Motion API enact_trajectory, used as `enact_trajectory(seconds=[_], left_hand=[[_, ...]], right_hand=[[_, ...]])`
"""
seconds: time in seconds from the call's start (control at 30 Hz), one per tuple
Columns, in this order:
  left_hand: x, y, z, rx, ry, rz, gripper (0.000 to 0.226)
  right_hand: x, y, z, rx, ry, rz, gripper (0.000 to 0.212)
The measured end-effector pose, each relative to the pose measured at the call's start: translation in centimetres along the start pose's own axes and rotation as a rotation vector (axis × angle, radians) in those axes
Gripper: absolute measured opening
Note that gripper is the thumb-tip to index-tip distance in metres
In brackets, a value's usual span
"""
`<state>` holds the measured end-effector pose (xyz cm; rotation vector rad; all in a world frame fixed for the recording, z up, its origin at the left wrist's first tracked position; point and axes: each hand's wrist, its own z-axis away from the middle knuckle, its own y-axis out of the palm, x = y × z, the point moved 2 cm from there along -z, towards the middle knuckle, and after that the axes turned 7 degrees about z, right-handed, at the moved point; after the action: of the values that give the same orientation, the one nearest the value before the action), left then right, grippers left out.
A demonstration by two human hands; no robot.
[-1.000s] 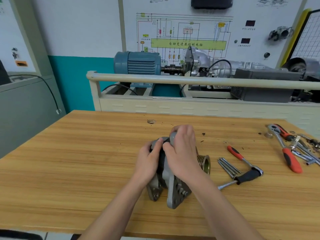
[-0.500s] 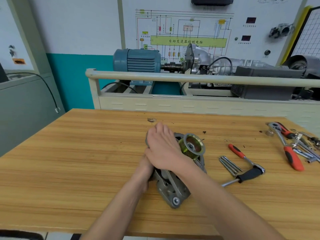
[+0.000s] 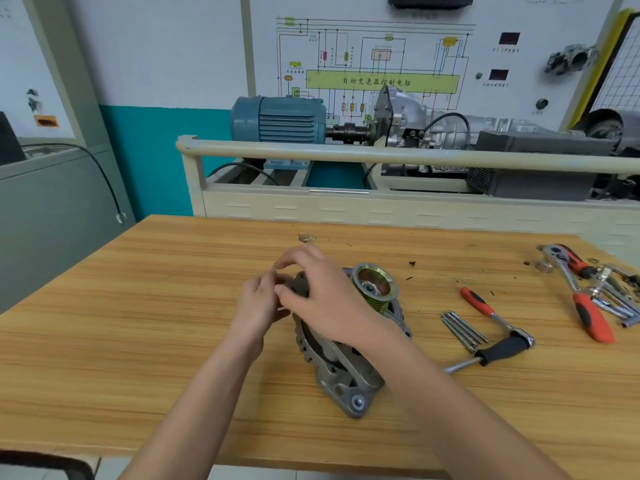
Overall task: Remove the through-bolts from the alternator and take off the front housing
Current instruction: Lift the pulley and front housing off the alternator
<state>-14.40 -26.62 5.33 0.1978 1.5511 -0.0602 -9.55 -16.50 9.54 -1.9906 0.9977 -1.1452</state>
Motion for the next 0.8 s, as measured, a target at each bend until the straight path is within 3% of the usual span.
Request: enact_trajectory(seconds=[0.1,0.2,0.37,0.57,0.8], left_hand=[[-0.6,1.6,0.7,0.073,0.082,0.024,0.029],[-0.6,2.8,0.6,0.009,0.144,-0.076,0.009],[-0.8,3.3,-0.1,-0.094,0.136,-0.147,0.006],[-1.0,3.4,-0.8,-0.118,0.153,-0.173,0.006],[-1.4,3.6,-2.0,-0.072,0.132,-0.191,0.008]], right_hand=[[-0.3,-3.2,2.1,-0.232,-0.028,-0.213,0.022],[-2.4,-7.0,4.2,-0.378,0.049,-0.273,0.018],[-6.2,-8.8,4.6,-0.054,0.364,-0.051,0.002],[-6.3,-8.1,3.8,0.081,0.379,0.016,0.006],[-4.8,-7.9,1.9,0.139,0.286,0.413,0.016]])
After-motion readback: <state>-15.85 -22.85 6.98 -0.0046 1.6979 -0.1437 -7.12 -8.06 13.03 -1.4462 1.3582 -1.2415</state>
